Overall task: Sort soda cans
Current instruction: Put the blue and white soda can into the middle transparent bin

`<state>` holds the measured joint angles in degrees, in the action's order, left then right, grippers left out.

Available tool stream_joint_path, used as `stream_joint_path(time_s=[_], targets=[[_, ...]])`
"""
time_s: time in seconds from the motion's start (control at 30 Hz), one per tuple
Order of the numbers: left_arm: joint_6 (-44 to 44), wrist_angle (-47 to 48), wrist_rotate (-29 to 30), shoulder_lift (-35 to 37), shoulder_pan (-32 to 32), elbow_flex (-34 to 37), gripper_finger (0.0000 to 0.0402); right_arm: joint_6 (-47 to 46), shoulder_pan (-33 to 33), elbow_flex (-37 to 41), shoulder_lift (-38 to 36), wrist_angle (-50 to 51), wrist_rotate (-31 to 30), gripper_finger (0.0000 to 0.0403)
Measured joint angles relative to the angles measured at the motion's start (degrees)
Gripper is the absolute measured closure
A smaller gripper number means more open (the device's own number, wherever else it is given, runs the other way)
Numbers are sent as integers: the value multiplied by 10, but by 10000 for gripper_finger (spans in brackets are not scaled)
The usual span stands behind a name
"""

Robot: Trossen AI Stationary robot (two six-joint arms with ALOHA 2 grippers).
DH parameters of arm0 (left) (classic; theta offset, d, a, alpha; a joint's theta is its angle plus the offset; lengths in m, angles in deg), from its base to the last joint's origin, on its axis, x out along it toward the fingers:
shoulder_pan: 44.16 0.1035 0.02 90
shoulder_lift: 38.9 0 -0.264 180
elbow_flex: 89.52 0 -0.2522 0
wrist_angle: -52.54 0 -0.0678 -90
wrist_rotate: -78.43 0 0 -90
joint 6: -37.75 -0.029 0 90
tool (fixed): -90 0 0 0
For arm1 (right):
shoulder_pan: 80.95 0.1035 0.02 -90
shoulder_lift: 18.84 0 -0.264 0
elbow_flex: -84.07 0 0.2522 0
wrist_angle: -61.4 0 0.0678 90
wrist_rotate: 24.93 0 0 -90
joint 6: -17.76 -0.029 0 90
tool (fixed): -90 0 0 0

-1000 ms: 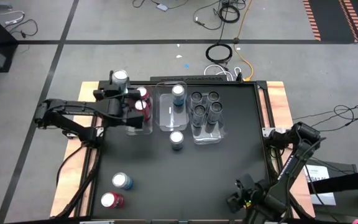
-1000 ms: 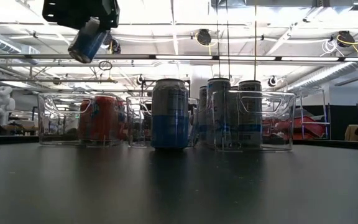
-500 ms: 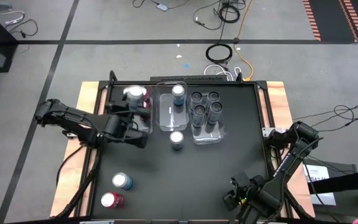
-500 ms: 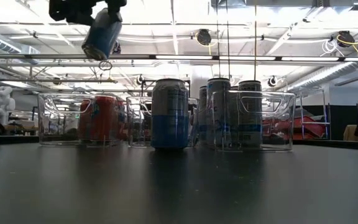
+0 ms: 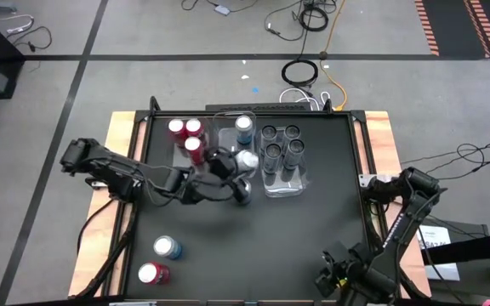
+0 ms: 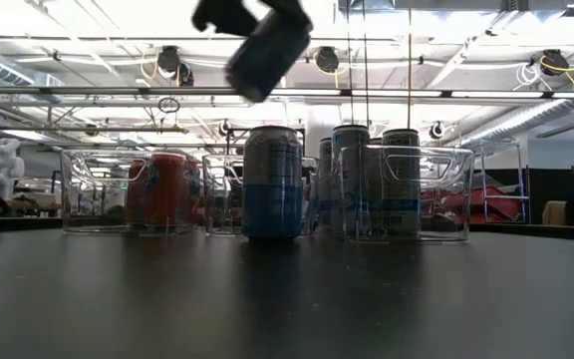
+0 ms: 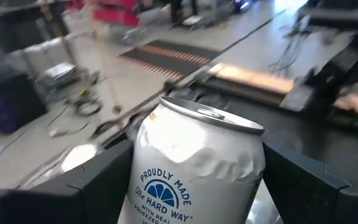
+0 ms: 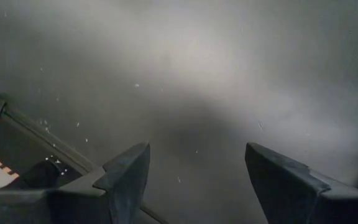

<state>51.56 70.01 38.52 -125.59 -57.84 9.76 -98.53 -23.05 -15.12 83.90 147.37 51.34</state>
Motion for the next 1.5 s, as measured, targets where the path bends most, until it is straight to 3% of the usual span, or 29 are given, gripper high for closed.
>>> stream_joint_path(time_s=[0.1,0.4,0.63,0.77,0.9,1.13,1.5], targets=[[-39,-51,-39,-2,25,0,72,0,7,0,0,-1,1,147],[-60,-56,-154,3,101,0,72,-3,11,0,0,-14,1,147],[-112,-82,-281,4,157,7,72,-37,11,0,0,-17,1,147],[-103,-183,-346,17,202,64,72,-78,10,0,0,-18,1,147],[-58,-275,-402,52,257,167,72,-95,0,0,0,-29,3,147],[-7,-514,-541,80,325,311,72,-91,-36,0,0,-34,3,147],[-23,-549,-653,-14,385,322,72,-84,-80,0,0,-35,3,147]])
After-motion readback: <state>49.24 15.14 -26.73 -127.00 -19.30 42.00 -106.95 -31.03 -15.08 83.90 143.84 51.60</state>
